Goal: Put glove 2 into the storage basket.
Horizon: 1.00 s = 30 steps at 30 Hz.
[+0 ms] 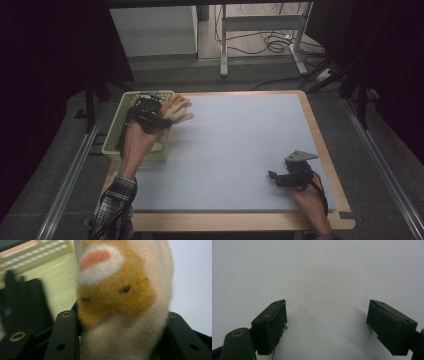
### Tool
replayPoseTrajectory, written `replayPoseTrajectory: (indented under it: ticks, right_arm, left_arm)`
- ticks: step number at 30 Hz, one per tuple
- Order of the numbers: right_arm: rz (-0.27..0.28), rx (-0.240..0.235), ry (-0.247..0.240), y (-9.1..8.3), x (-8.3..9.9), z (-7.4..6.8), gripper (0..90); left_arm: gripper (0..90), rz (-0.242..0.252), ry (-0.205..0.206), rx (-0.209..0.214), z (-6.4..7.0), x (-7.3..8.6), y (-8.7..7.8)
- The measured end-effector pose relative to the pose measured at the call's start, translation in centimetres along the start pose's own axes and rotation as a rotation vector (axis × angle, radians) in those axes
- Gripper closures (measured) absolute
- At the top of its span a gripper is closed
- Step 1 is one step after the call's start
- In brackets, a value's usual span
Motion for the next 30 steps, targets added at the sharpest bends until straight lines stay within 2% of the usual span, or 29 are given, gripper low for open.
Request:
replayPoseTrajectory:
  ticks: [5, 10, 14, 16, 23, 26, 28, 30]
  right_arm:
    - [0.0, 0.0, 0.0, 0.0, 0.0, 0.0, 16.0]
    - [0.0, 0.0, 0.001, 0.0, 0.0, 0.0, 16.0]
    - [0.0, 0.0, 0.001, 0.0, 0.0, 0.0, 16.0]
    - [0.0, -0.001, 0.001, 0.0, 0.0, 0.0, 16.0]
    - [0.0, 0.0, 0.001, 0.0, 0.0, 0.0, 16.0]
    - [0.0, -0.001, 0.001, 0.0, 0.0, 0.0, 16.0]
    - [0.001, -0.001, 0.001, 0.0, 0.0, 0.0, 16.0]
    - [0.001, -0.001, 0.001, 0.0, 0.0, 0.0, 16.0]
  left_arm:
    - [52.5, 0.011, -0.091, -0.046, -3.3, 0.4, -0.5]
    - [51.7, -0.009, -0.152, -0.104, -6.0, 0.7, -0.2]
    - [51.3, -0.026, -0.191, -0.128, -7.4, 1.0, 0.9]
    - [51.0, -0.043, -0.189, -0.131, -7.7, 1.1, 1.6]
    - [50.3, -0.115, -0.181, -0.096, -7.8, 1.1, 5.8]
    - [48.8, -0.127, -0.177, -0.054, -7.5, 0.9, 7.4]
    - [45.3, -0.157, -0.173, -0.007, -7.1, 0.9, 8.3]
    - [37.2, -0.189, -0.156, 0.003, -6.9, 0.9, 8.9]
Point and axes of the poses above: each handheld gripper's, and its own axes: y roughly forward along the jaws, x roughly out of its underside, z roughly to its right, the point moved 1 cm from there along y, roughly forward along the jaws, and after that the axes turned 10 degrees about x, right-handed, at the moved point
